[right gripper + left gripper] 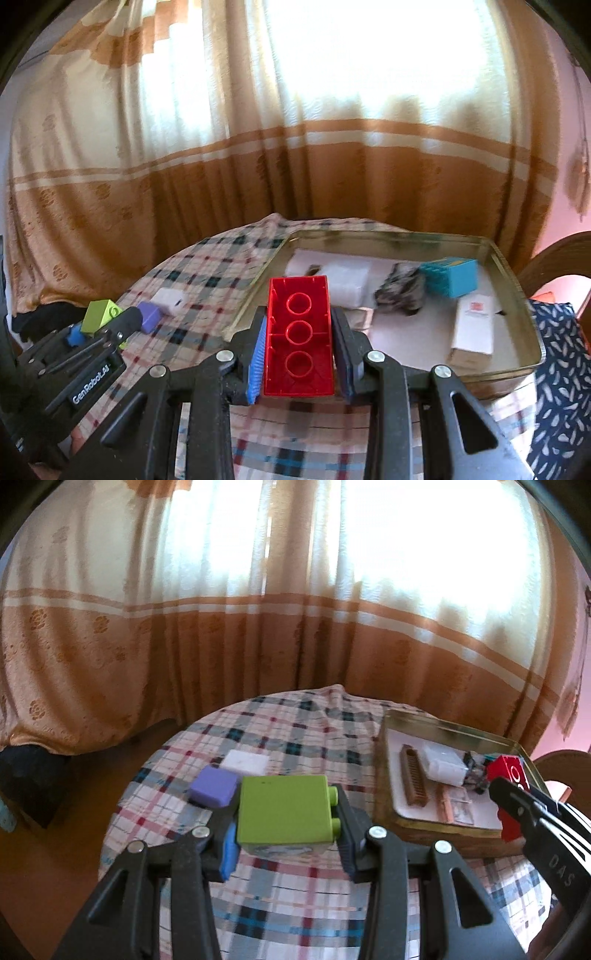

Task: Organize rigid objects
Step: 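Carry the red brick and green block over the gold tray with both tools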

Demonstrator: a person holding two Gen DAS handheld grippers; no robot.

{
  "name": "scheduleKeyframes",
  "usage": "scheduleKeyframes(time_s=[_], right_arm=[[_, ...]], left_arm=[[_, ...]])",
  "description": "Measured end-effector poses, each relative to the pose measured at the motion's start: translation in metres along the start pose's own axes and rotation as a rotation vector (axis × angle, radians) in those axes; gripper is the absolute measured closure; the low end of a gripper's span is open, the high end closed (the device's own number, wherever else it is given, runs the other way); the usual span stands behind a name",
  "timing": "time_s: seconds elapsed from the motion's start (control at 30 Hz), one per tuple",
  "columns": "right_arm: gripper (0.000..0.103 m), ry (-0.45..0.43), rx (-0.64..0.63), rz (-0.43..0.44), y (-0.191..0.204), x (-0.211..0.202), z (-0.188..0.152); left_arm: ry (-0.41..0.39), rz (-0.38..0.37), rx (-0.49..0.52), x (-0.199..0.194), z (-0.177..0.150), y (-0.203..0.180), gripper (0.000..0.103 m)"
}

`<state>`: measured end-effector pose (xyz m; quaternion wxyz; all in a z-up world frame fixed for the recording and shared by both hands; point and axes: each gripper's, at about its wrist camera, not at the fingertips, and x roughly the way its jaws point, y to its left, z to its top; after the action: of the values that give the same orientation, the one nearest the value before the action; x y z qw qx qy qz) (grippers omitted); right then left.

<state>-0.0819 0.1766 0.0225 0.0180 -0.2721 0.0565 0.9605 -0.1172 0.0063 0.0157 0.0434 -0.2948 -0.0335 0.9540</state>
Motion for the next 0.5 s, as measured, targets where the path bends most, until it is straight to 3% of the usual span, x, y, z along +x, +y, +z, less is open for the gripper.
scheduleKeyframes(time_s=[0.5], right_arm=[[0.068, -0.032, 0.071, -0.13, -0.059, -0.009, 0.01]], left_arm=[[-0.054, -0.097, 0.104, -0.007, 0.018, -0.068, 0.061]])
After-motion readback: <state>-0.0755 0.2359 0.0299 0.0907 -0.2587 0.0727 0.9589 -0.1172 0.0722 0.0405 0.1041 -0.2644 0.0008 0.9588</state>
